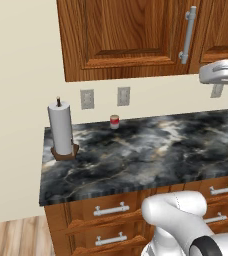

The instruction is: Close all open cabinet doors.

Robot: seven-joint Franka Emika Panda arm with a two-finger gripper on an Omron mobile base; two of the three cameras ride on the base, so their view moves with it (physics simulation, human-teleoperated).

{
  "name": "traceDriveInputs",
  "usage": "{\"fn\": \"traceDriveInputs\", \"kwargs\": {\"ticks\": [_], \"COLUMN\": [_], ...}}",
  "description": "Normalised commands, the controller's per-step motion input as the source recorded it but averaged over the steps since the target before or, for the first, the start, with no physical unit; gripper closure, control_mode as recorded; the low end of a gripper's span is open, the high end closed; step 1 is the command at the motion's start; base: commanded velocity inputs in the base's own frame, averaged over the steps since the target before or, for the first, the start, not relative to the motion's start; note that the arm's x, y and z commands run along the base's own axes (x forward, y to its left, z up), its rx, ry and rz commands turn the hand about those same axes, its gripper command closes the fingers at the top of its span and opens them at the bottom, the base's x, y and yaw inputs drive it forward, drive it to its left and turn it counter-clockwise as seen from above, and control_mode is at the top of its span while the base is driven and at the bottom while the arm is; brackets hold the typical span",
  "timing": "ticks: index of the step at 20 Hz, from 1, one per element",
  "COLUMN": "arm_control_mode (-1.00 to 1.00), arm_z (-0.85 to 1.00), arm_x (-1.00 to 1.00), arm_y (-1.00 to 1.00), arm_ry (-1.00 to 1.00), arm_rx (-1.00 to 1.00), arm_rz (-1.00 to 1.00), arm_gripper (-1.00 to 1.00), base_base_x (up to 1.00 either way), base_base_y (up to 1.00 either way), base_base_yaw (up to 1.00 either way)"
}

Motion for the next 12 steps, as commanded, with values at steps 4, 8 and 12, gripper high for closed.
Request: {"fn": "traceDriveInputs", "kwargs": {"ticks": [4,8,12], "arm_control_mode": [-1.0,-1.0,-1.0], "arm_z": [0.0,-0.21,-0.42], "arm_x": [-0.05,-0.52,-0.54], "arm_y": [0.0,0.0,0.0], "arm_ry": [0.0,0.0,0.05], "arm_rx": [0.0,0.05,0.07], "arm_rz": [0.0,-0.06,-0.22], "arm_gripper": [-1.0,-1.0,-1.0], "base_base_x": [0.0,0.0,0.0], "base_base_y": [0.0,0.0,0.0], "base_base_yaw": [0.0,0.0,0.0]}}
